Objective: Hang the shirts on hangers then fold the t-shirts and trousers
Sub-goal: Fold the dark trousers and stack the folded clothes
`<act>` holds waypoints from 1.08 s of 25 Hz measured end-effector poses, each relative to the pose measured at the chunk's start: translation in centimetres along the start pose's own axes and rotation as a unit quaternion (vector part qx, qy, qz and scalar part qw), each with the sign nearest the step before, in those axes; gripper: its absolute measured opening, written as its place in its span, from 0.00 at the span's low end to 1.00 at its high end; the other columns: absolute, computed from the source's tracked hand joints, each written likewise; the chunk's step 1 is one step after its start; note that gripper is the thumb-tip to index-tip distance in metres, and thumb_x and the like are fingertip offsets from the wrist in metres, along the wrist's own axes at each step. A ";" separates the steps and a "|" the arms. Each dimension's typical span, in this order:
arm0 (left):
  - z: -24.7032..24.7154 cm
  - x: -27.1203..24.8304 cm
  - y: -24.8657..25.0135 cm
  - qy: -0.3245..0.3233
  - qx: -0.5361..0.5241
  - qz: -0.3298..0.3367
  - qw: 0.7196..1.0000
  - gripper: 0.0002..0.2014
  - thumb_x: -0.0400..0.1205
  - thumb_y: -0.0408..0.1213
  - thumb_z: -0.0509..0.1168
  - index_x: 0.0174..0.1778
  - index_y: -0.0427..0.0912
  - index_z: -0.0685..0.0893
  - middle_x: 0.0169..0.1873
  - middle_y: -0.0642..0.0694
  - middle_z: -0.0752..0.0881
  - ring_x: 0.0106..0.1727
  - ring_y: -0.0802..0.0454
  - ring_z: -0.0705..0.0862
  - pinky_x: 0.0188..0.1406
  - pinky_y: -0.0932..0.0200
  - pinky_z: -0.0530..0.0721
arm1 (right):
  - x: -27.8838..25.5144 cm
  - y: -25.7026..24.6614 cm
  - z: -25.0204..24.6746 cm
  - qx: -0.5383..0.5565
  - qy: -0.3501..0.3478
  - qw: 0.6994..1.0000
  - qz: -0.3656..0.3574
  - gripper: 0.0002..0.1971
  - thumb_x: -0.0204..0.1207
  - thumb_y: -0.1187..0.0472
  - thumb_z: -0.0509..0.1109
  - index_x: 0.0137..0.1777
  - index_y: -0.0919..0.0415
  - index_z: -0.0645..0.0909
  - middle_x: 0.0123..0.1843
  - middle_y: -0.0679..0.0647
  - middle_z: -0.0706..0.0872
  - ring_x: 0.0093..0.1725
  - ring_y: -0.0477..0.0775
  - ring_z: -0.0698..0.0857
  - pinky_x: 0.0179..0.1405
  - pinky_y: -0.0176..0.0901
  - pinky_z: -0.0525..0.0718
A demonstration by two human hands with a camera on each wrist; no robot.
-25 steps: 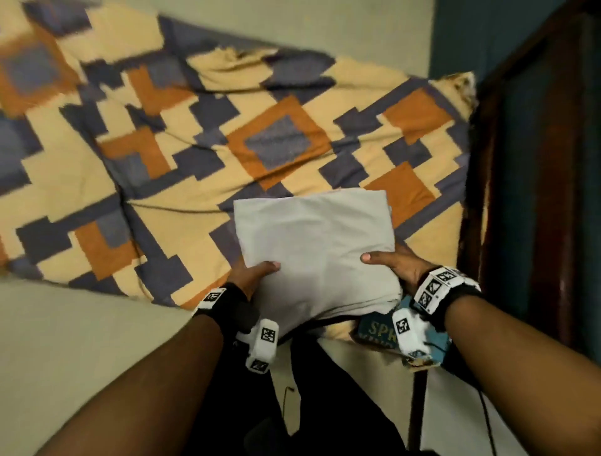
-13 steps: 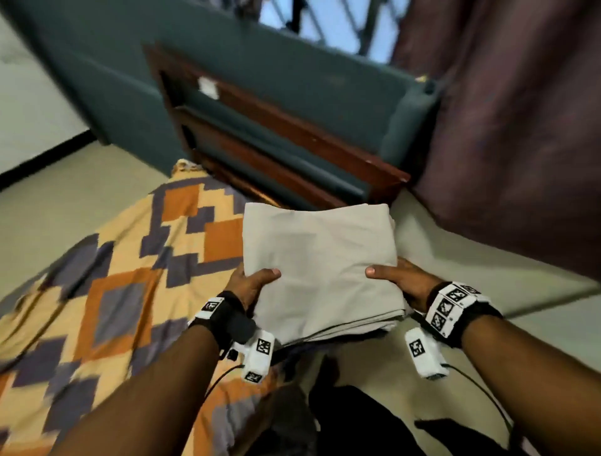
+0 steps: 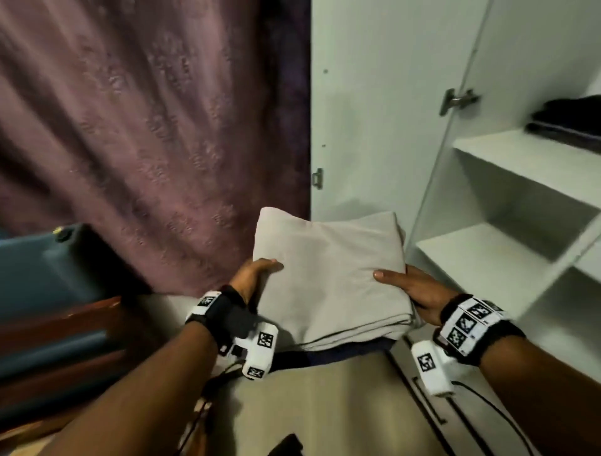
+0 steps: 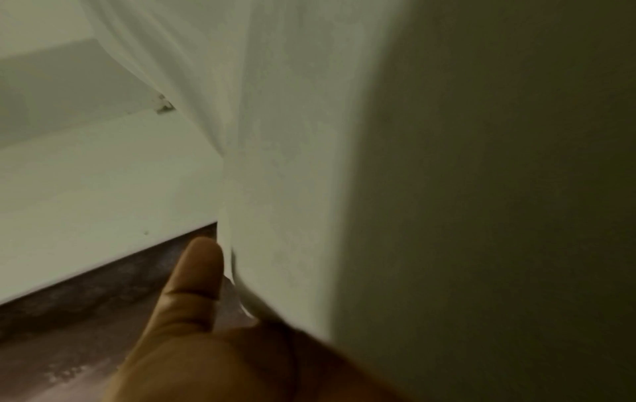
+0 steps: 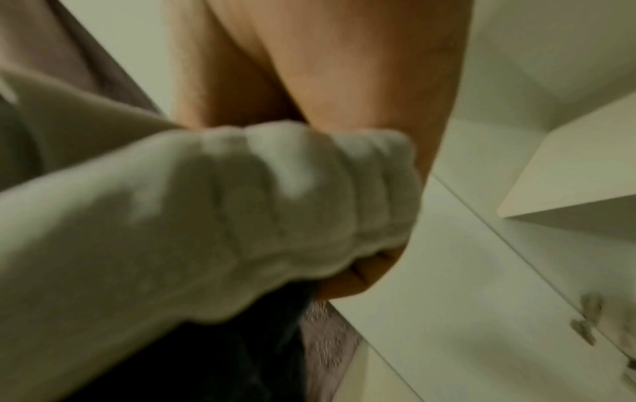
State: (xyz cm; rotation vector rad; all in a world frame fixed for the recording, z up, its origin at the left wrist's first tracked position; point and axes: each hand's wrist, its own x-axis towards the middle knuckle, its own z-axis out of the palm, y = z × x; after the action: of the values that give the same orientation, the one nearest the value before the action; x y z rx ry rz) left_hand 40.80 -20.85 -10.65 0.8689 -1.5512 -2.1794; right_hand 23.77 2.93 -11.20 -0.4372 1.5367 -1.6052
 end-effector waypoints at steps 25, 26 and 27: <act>56.3 36.5 18.9 -0.321 0.372 0.228 0.841 0.34 0.77 0.45 0.73 0.75 0.39 0.67 0.67 0.37 0.78 0.64 0.38 0.80 0.66 0.47 0.78 | 2.1 -24.4 -32.4 0.091 0.459 0.879 -0.095 0.26 0.67 0.55 0.76 0.65 0.65 0.81 0.55 0.65 0.89 0.47 0.62 0.91 0.38 0.51 0.90; 57.5 37.1 18.8 -0.316 0.389 0.227 0.835 0.34 0.77 0.45 0.72 0.76 0.39 0.66 0.68 0.36 0.77 0.65 0.38 0.79 0.67 0.47 0.77 | 2.8 -24.6 -33.5 0.093 0.468 0.875 -0.085 0.27 0.67 0.55 0.77 0.65 0.65 0.81 0.56 0.66 0.89 0.47 0.63 0.90 0.38 0.53 0.90; 58.1 37.7 18.7 -0.310 0.405 0.230 0.829 0.34 0.77 0.46 0.72 0.76 0.39 0.66 0.69 0.35 0.77 0.66 0.38 0.79 0.67 0.48 0.76 | 3.5 -24.8 -34.0 0.088 0.473 0.873 -0.074 0.28 0.66 0.55 0.78 0.66 0.65 0.80 0.56 0.66 0.89 0.49 0.64 0.90 0.40 0.54 0.90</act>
State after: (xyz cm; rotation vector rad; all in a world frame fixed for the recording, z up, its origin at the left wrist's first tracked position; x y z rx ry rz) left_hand -26.80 -6.84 8.85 -0.1356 -2.7349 -1.4581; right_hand -11.83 19.20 4.78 0.4361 2.0372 -2.2224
